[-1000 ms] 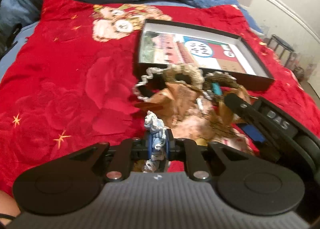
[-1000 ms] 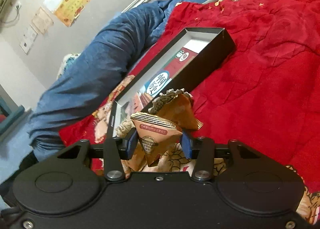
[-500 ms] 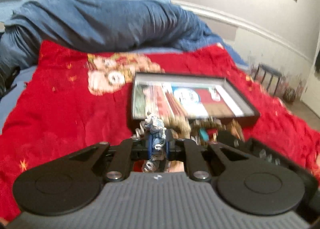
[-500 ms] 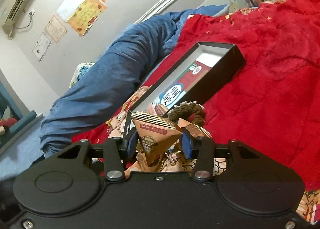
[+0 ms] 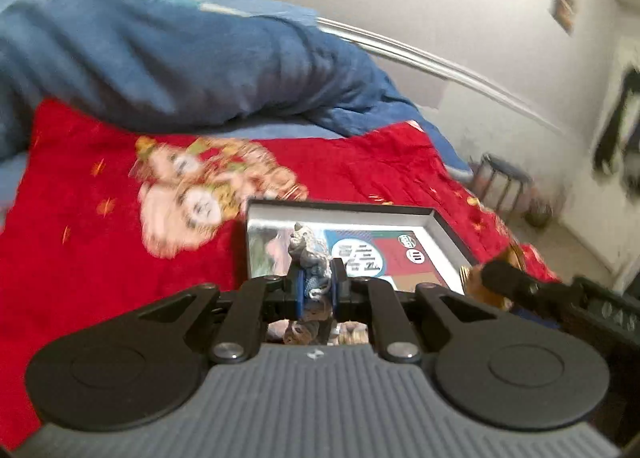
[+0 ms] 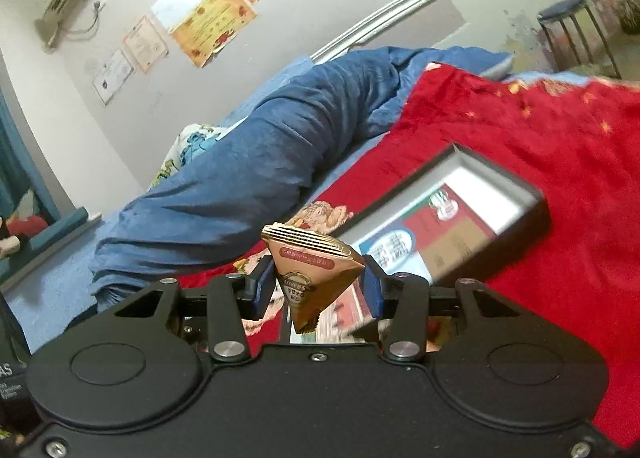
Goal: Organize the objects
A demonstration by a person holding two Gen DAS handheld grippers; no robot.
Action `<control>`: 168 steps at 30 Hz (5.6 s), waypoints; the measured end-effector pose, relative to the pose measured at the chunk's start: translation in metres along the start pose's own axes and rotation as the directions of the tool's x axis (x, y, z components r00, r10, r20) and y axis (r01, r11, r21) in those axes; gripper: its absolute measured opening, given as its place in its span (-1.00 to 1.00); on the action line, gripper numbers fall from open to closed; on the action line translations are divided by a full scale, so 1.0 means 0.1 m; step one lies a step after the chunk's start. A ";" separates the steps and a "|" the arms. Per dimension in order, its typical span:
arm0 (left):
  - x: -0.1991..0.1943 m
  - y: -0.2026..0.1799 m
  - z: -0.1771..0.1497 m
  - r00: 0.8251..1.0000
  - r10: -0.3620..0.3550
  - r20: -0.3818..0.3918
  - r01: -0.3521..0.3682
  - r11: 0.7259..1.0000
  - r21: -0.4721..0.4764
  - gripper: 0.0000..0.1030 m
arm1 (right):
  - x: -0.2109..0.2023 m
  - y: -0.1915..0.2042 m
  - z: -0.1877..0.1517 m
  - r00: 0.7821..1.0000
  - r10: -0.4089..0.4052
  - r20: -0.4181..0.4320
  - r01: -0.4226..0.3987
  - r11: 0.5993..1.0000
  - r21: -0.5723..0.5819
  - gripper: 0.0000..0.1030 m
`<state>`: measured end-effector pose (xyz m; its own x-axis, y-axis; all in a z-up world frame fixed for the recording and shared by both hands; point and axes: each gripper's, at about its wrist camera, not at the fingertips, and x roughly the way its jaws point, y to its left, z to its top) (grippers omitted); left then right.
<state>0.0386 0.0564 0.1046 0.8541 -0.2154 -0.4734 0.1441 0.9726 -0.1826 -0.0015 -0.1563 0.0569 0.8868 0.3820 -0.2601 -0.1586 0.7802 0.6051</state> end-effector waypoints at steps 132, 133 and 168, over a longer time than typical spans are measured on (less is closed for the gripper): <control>0.22 -0.31 -1.03 0.969 0.221 -0.109 -0.201 0.965 0.166 -0.31 | 0.31 -0.43 -0.87 0.942 -0.318 -0.109 0.301 0.942 -0.151 -0.22; 0.22 -0.31 -1.03 0.969 0.219 -0.110 -0.200 0.966 0.166 -0.31 | 0.30 -0.43 -0.87 0.942 -0.317 -0.110 0.301 0.943 -0.145 -0.23; -0.03 -0.45 -0.99 0.996 0.085 0.033 -0.090 0.977 0.193 -0.32 | -0.07 -0.26 -0.83 0.950 -0.305 0.065 0.311 0.940 -0.138 -0.26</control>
<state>-0.0199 0.0048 0.0289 0.8792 -0.1289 -0.4586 0.1603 0.9866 0.0301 -0.0390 -0.1385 -0.0194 0.9191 0.0933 -0.3827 0.0667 0.9207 0.3845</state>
